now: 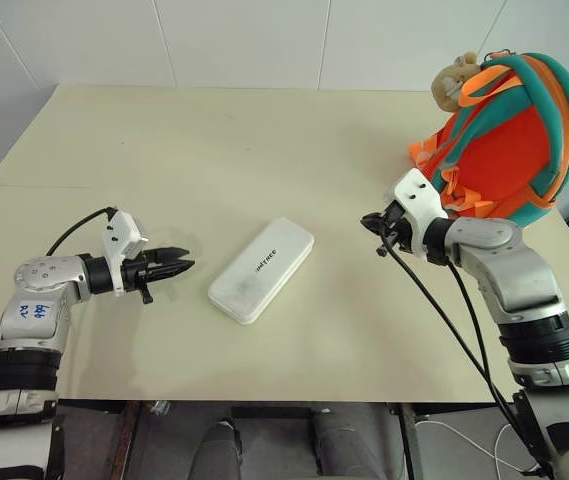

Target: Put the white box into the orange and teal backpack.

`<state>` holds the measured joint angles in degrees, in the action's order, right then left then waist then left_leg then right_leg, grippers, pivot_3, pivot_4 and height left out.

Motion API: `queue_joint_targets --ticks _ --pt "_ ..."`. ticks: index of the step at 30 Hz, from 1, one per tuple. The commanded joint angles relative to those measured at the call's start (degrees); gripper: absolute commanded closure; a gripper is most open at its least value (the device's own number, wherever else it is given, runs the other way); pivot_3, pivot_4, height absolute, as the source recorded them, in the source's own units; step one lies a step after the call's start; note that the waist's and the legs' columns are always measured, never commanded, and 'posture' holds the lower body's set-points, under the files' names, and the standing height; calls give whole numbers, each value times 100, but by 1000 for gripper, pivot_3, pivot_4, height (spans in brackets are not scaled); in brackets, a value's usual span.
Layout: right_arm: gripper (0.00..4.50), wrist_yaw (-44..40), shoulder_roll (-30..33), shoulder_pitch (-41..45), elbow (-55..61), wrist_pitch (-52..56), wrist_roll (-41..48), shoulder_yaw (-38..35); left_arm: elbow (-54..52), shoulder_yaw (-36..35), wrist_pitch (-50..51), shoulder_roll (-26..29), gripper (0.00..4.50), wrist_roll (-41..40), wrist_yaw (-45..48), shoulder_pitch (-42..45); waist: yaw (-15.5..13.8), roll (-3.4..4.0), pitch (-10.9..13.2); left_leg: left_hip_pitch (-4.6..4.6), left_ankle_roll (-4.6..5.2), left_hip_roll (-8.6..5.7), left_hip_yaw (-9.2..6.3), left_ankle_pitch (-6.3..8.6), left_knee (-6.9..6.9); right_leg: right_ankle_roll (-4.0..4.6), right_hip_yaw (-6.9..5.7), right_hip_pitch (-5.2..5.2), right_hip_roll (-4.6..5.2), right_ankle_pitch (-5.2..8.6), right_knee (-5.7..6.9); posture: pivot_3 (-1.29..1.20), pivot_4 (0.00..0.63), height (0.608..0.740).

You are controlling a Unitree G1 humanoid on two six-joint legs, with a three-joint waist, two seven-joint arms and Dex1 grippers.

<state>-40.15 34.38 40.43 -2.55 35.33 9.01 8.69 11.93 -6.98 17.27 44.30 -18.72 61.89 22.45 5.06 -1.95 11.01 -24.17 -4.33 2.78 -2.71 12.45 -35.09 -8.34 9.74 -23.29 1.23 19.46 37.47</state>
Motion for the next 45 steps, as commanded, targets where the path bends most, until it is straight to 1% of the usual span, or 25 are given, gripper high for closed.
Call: queue_joint_targets --ticks 1,4,8,10,13,16,21,24,28,34,39,45 --pt "4500 -57 -181 339 -338 -423 -172 86 -779 -208 767 277 4472 -409 108 -407 11 0 0 0 0 0 0 0 1 0 0 -1 0 0 2 0 150 740" --pt "4500 -104 -325 512 -660 -640 -266 162 -1114 -230 1187 375 4472 -569 98 -636 -2 2 1 0 0 1 0 0 1 1 0 -3 1 0 3 0 150 740" --pt "4500 25 -748 1100 -1823 -1371 -592 336 -1764 -106 2251 571 4472 -844 -5 -1033 12 4 2 0 -1 0 2 -1 -2 2 0 -2 1 0 3 0 150 740" --pt "4500 31 -875 1261 -2155 -1593 -667 333 -1975 -58 2611 592 4472 -930 -93 -1082 24 4 3 1 -2 -1 2 -1 -1 2 1 -2 2 0 3 0 150 740" --pt "4500 21 -1045 1454 -2545 -1868 -754 313 -2187 -54 2966 392 4472 -1052 -368 -1048 19 4 3 0 -2 -1 -1 -1 4 3 -2 -4 2 1 2 0 150 740" --pt "4500 25 -1182 1581 -2844 -2067 -833 291 -2316 22 3085 159 4472 -1117 -563 -1039 14 4 3 -1 -4 -1 0 0 5 3 -2 -3 4 1 0 0 150 740" --pt "4500 57 -1340 1712 -3292 -2310 -936 266 -2346 69 2956 -133 4472 -1143 -714 -1054 28 4 2 0 -5 -1 0 -1 4 3 -2 -3 4 1 3 0 150 740" --pt "4500 46 -1471 1771 -3579 -2457 -1002 297 -2264 119 2789 -360 4472 -1059 -882 -993 67 4 3 2 -6 -1 0 -2 3 3 -1 -2 4 1 4 0 150 740" --pt "4500 14 -1605 1809 -3785 -2556 -1055 306 -2072 104 2487 -532 4472 -876 -1107 -939 124 4 2 2 -7 -1 -1 -2 2 3 -1 -1 4 0 6 0 150 740" --pt "4500 -82 -1644 1761 -3771 -2559 -1081 331 -1660 -11 2046 -518 4472 -723 -1216 -752 141 4 2 2 -9 -2 -2 -3 1 2 -1 -2 4 0 9 0 150 740" --pt "4500 -225 -1634 1714 -3680 -2485 -1110 367 -1163 12 1617 -523 4472 -520 -1287 -428 138 4 2 3 -10 -3 -3 -4 1 2 -2 -2 4 0 11 0 150 740" --pt "4500 -577 -1549 1505 -3278 -2266 -1082 421 -922 81 1401 -621 4472 -483 -1308 -193 136 4 2 3 -10 -3 -3 -4 2 2 -2 -2 4 0 12 0 150 740"
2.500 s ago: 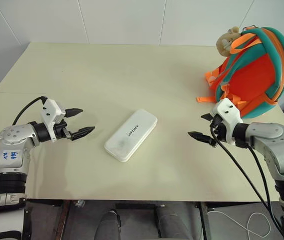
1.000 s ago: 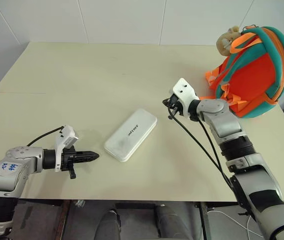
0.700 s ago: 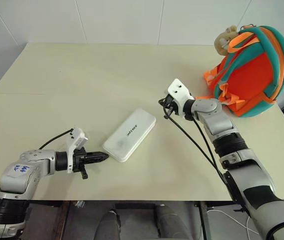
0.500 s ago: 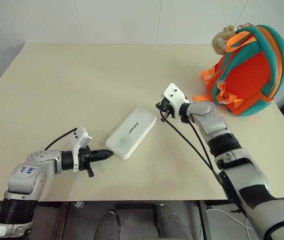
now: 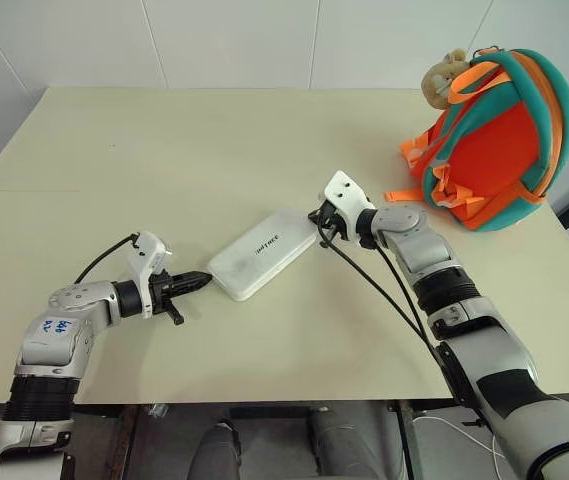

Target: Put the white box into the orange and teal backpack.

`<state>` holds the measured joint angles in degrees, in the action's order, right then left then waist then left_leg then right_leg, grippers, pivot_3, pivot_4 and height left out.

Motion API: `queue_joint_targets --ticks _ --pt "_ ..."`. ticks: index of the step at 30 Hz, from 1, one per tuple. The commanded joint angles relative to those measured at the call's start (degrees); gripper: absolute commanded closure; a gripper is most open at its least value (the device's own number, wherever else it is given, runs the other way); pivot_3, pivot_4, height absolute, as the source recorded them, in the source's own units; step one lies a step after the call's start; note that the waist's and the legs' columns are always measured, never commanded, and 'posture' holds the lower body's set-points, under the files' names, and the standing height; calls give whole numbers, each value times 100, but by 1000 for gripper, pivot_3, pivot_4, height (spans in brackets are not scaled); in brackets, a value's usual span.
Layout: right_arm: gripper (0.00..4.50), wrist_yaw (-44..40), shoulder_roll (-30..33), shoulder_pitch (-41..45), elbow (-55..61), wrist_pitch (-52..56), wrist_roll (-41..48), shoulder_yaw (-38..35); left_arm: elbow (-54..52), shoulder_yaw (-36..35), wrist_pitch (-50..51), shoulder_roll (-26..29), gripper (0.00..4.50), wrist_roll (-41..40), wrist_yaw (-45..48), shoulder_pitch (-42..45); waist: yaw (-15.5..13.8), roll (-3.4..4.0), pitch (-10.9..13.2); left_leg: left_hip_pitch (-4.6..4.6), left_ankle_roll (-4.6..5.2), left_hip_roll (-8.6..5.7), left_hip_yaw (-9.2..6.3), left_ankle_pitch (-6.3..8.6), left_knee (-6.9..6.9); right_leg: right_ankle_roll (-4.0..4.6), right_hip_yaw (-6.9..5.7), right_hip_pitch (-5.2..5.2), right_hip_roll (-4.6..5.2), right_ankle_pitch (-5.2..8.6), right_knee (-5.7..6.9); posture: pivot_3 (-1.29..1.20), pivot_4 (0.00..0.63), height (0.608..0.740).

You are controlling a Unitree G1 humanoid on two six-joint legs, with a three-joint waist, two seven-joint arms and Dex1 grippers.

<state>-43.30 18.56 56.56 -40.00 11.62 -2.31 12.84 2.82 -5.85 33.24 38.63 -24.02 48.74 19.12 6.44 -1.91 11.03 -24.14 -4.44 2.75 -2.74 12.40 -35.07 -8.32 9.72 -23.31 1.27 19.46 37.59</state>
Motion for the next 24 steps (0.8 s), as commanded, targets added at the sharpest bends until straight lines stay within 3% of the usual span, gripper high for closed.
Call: queue_joint_targets --ticks 1,12,24 --pt "4500 -336 62 -157 577 165 62 19 41 -25 -224 -58 4472 61 6 173 -6 0 0 0 0 0 0 0 0 0 0 0 0 0 0 0 150 740" --pt "4500 -922 325 -655 1618 820 128 97 356 -58 -433 -58 4472 179 35 353 -4 0 0 4 -2 0 -1 -2 -6 0 0 1 -2 0 12 0 150 740" --pt "4500 -1851 1032 -1559 3675 2210 592 157 463 21 -501 -31 4472 217 283 453 -29 -1 0 2 -3 -1 -2 -2 -5 -1 -1 1 -2 0 6 0 150 740"
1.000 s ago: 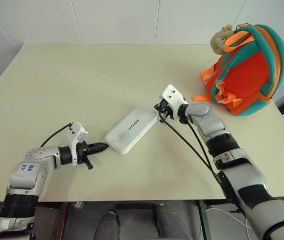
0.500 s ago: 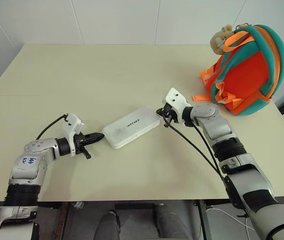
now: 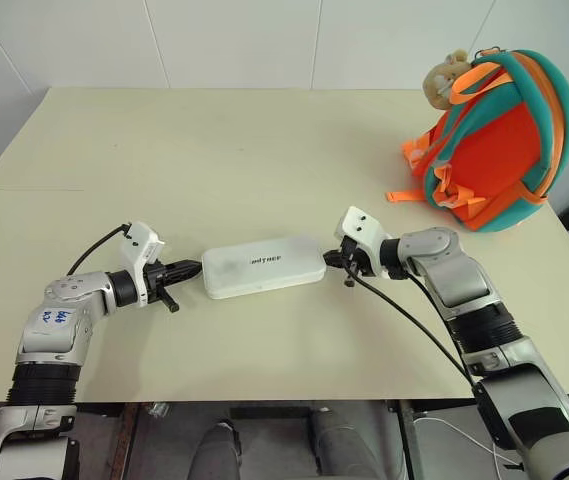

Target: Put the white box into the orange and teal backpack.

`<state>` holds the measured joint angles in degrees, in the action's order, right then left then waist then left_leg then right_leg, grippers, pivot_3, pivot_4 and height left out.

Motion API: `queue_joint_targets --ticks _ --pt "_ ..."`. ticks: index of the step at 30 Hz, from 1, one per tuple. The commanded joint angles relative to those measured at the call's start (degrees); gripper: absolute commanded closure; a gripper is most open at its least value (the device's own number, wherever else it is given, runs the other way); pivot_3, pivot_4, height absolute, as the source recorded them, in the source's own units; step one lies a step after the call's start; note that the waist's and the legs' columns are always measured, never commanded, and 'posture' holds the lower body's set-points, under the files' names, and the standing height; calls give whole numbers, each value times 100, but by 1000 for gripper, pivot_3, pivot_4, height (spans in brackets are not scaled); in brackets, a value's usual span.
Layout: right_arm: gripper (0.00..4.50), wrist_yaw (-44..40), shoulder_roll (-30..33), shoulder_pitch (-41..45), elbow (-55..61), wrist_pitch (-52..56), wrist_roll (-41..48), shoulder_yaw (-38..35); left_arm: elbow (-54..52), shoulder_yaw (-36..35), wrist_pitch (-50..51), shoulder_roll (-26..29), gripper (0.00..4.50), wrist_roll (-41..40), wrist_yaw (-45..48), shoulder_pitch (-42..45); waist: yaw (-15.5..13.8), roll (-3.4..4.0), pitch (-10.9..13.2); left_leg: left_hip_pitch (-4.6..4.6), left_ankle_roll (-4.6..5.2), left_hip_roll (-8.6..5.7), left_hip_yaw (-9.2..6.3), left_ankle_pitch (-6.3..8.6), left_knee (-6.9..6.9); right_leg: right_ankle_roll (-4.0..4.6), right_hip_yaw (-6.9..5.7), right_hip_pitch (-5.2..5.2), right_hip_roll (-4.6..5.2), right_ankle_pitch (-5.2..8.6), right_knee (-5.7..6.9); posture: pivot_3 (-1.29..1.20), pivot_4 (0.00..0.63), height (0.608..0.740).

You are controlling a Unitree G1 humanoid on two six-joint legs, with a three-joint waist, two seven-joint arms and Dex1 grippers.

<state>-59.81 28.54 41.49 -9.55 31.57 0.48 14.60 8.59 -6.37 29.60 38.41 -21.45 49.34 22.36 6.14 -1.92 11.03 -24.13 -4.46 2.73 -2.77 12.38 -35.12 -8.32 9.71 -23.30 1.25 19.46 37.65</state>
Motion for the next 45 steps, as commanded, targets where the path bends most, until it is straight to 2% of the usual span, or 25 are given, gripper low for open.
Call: queue_joint_targets --ticks 1,20,36,45 --pt "4500 -211 78 -90 743 291 344 -36 -115 94 -142 -6 4472 -42 268 134 -3 0 0 0 0 0 0 0 0 0 0 0 0 0 0 0 150 740" --pt "4500 21 943 -1004 2806 1719 1011 -457 -470 709 206 50 4472 -45 989 385 -155 -1 0 -5 0 0 1 0 2 0 0 0 0 0 -14 0 150 740" --pt "4500 422 1580 -1855 3703 2468 1328 -913 -812 1543 281 -248 4472 83 1478 607 -161 -2 1 -5 2 -1 2 1 4 0 1 2 0 0 -22 0 150 740" --pt "4500 596 1696 -2200 4009 2710 1454 -921 -691 1610 231 -220 4472 200 1570 673 -172 -2 1 -4 2 -1 2 1 2 0 1 5 0 0 -23 0 150 740"
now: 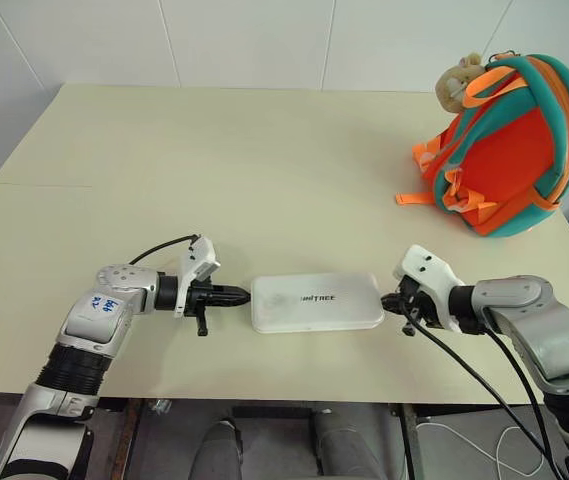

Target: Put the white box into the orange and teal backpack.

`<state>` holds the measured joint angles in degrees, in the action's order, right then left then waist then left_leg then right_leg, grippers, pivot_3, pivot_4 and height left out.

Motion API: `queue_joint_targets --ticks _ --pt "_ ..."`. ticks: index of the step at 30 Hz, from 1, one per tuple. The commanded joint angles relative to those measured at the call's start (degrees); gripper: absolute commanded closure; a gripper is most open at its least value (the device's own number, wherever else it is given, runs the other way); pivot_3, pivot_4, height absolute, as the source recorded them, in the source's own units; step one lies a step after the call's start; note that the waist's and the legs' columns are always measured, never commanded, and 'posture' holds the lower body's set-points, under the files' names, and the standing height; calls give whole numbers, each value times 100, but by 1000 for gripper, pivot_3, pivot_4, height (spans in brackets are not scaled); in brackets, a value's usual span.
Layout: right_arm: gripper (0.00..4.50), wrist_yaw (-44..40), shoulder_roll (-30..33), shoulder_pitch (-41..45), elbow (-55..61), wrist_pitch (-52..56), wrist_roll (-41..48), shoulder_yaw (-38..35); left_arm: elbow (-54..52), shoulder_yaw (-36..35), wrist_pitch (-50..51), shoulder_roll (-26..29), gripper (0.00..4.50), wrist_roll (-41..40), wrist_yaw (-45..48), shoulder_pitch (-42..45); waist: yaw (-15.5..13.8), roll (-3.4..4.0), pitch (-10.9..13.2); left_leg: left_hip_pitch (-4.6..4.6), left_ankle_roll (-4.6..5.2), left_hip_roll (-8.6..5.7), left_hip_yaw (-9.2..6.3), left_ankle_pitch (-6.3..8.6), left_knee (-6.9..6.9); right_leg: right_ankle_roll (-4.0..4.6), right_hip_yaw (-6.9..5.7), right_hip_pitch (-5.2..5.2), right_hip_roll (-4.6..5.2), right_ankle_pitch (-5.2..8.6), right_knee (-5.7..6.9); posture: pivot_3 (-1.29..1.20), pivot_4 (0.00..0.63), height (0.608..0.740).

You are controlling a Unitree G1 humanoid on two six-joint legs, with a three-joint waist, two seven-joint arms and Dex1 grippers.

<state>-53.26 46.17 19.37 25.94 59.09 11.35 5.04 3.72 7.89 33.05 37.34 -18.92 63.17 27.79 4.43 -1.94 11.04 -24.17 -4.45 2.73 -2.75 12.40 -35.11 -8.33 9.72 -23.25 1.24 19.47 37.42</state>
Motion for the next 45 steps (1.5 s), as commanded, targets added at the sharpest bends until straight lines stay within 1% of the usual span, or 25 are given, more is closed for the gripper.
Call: queue_joint_targets --ticks 1,9,12,15,20,25,28,30,32,35,39,42,43,44,45 --pt "4500 -55 -52 -11 493 -21 394 40 -186 174 -122 -104 4472 -36 204 134 0 0 0 0 0 0 0 0 0 0 0 1 0 0 0 0 150 740" --pt "4500 18 20 -70 546 7 479 49 -102 133 -166 -90 4472 56 268 130 2 0 0 1 0 0 0 0 0 0 0 1 0 0 0 0 150 740" --pt "4500 120 173 -81 379 -194 275 49 -90 75 -192 -48 4472 78 236 87 -1 0 0 1 0 0 0 0 0 0 0 1 0 0 0 0 150 740" --pt "4500 190 441 -103 138 -426 74 15 -86 -153 -207 -84 4472 -26 114 65 -14 -1 0 0 0 0 0 0 0 0 0 1 1 0 -2 0 150 740" --pt "4500 180 799 -183 -160 -743 70 -203 -154 -305 -22 60 4472 0 -58 41 -20 -1 1 0 0 0 0 0 1 0 0 1 0 0 -2 0 150 740" --pt "4500 244 833 -138 -289 -900 118 -362 -165 -310 481 223 4472 -73 -31 97 1 -1 1 1 1 0 0 0 0 0 0 1 0 0 -1 0 150 740" --pt "4500 355 906 -66 -490 -1062 -45 -359 -58 -467 1133 242 4472 -183 -230 232 -4 -2 1 0 1 0 0 0 -1 0 0 1 0 0 -1 0 150 740" --pt "4125 425 944 -19 -645 -1168 -127 -345 29 -562 1487 210 4083 -221 -435 350 -4 -3 1 0 1 0 0 0 -2 0 0 1 0 0 -1 0 150 740" --pt "3578 444 958 7 -761 -1274 -153 -353 60 -570 1673 211 3584 -226 -559 430 -4 -3 1 1 1 0 0 0 -2 -1 0 1 0 0 0 0 150 740" --pt "2553 572 888 89 -911 -1399 -229 -327 10 -572 1986 255 2641 -276 -628 472 0 -3 1 0 1 0 0 0 -1 -1 0 1 0 0 -2 0 150 740" --pt "1169 723 761 199 -977 -1492 -242 -297 -137 -717 2872 298 1412 -679 -652 574 8 -3 1 1 1 0 0 0 0 -1 0 1 0 0 1 0 150 740" --pt "73 828 701 191 -1039 -1554 -306 -265 -34 -1170 3816 71 384 -1237 -780 810 8 -3 2 1 1 0 -1 0 -2 -1 0 1 -1 0 3 0 150 740" --pt "0 842 689 178 -1046 -1572 -318 -251 -1 -1307 4108 -5 129 -1410 -820 879 8 -3 2 1 1 0 -1 0 -4 -2 0 1 -1 0 3 0 150 740" --pt "0 857 671 179 -1046 -1577 -323 -236 -6 -1373 4399 -42 14 -1553 -832 913 7 -3 2 0 1 0 -1 0 -4 -2 0 1 -1 0 3 0 150 740" --pt "0 871 658 188 -1043 -1575 -322 -226 -49 -1388 4661 -52 14 -1673 -832 912 8 -3 1 0 1 0 -1 0 -4 -2 0 1 -1 0 2 0 150 740"
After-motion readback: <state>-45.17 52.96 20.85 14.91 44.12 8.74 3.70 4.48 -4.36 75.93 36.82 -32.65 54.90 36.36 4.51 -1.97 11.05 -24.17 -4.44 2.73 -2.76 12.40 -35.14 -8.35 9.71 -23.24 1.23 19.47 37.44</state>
